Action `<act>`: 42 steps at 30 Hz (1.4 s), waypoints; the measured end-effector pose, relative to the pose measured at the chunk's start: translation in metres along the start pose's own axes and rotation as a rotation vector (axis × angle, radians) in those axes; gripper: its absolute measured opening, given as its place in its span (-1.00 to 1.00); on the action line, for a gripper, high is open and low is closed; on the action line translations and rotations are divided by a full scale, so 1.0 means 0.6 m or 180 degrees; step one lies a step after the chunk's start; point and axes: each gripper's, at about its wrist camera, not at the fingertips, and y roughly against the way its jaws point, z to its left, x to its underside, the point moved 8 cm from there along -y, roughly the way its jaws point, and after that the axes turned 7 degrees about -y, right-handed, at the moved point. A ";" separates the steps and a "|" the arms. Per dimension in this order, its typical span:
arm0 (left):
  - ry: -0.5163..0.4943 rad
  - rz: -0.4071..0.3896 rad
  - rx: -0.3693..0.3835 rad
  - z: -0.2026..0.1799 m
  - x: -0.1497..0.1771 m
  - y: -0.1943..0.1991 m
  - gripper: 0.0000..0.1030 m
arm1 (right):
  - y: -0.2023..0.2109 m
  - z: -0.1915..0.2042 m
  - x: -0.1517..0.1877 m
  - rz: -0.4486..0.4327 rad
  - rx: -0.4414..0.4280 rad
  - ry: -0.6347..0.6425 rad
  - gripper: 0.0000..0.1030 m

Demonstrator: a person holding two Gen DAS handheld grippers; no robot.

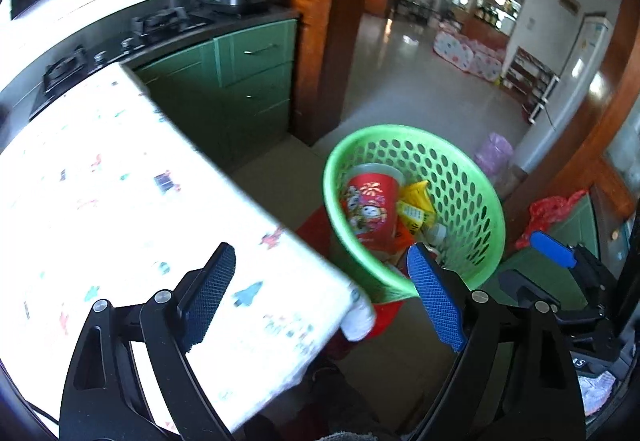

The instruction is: Collect trash

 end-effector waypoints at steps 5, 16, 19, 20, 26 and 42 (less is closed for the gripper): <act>0.0085 -0.0129 -0.0194 0.031 0.027 0.049 0.77 | 0.018 0.028 0.015 -0.0033 -0.0021 0.0043 0.66; 0.0263 -0.0281 -0.0557 0.086 0.100 0.132 0.88 | 0.049 0.089 0.056 -0.0010 -0.0117 0.0140 0.72; 0.0356 -0.0338 -0.0608 0.104 0.118 0.154 0.90 | 0.061 0.102 0.058 -0.0009 -0.0131 0.0177 0.75; 0.0372 -0.0354 -0.0631 0.105 0.125 0.163 0.90 | 0.065 0.105 0.058 -0.0020 -0.0131 0.0192 0.76; 0.0493 -0.0414 -0.0780 0.135 0.164 0.194 0.90 | 0.087 0.131 0.058 -0.0090 -0.0064 0.0371 0.79; 0.0417 -0.0439 -0.0925 0.131 0.207 0.219 0.90 | 0.089 0.162 0.065 -0.0052 -0.0051 0.0486 0.80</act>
